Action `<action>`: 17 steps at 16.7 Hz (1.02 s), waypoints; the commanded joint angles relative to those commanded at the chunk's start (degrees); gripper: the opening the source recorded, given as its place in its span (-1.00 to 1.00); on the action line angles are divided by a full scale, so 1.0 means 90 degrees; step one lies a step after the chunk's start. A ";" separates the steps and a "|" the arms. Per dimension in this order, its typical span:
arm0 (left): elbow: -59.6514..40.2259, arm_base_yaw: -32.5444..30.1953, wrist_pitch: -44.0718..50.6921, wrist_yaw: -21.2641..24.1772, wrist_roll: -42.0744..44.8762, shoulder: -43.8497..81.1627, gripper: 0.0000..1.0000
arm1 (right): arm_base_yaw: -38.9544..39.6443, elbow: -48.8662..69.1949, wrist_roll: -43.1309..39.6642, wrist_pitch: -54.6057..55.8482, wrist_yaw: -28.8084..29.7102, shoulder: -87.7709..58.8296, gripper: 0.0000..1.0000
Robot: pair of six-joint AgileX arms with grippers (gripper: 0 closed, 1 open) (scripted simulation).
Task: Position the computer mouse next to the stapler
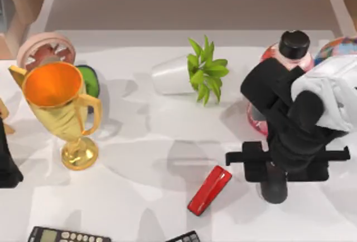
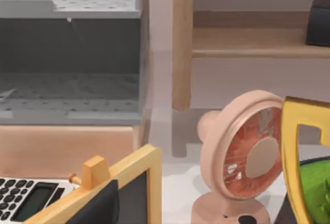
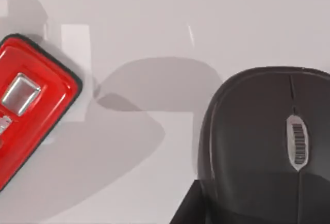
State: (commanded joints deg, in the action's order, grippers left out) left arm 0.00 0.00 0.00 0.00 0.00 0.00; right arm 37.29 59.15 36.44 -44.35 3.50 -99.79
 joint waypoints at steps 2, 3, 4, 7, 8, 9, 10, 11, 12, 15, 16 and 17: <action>0.0000 0.0000 0.0000 0.0000 0.0000 0.0000 1.00 | 0.0003 -0.0022 0.0000 -0.0001 -0.0003 -0.0022 -1.00; 0.0000 0.0000 0.0000 0.0000 0.0000 0.0000 1.00 | 0.0003 -0.0022 0.0000 -0.0001 -0.0003 -0.0022 -1.00; 0.0000 0.0000 0.0000 0.0000 0.0000 0.0000 1.00 | 0.0003 -0.0022 0.0000 -0.0001 -0.0003 -0.0022 -1.00; 0.0000 0.0000 0.0000 0.0000 0.0000 0.0000 1.00 | 0.0003 -0.0022 0.0000 -0.0001 -0.0003 -0.0022 -0.70; 0.0000 0.0000 0.0000 0.0000 0.0000 0.0000 1.00 | 0.0003 -0.0022 0.0000 -0.0001 -0.0003 -0.0022 -0.55; 0.0000 0.0000 0.0000 0.0000 0.0000 0.0000 1.00 | 0.0003 -0.0022 0.0000 -0.0001 -0.0003 -0.0022 -0.40; 0.0000 0.0000 0.0000 0.0000 0.0000 0.0000 1.00 | 0.0003 -0.0022 0.0000 -0.0001 -0.0003 -0.0022 -0.25; 0.0000 0.0000 0.0000 0.0000 0.0000 0.0000 1.00 | 0.0003 -0.0022 0.0000 -0.0001 -0.0003 -0.0022 -0.10; 0.0000 0.0000 0.0000 0.0000 0.0000 0.0000 1.00 | 0.0003 -0.0022 0.0000 -0.0001 -0.0003 -0.0022 0.06; 0.0000 0.0000 0.0000 0.0000 0.0000 0.0000 1.00 | 0.0003 -0.0022 0.0000 -0.0001 -0.0003 -0.0022 0.51; 0.0000 0.0000 0.0000 0.0000 0.0000 0.0000 1.00 | 0.0003 -0.0022 0.0000 -0.0001 -0.0003 -0.0022 0.66; 0.0000 0.0000 0.0000 0.0000 0.0000 0.0000 1.00 | 0.0003 -0.0022 0.0000 -0.0001 -0.0003 -0.0022 0.81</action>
State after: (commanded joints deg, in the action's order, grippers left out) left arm 0.00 0.00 0.00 0.00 0.00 0.00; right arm 37.32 58.95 36.44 -44.36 3.47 -99.99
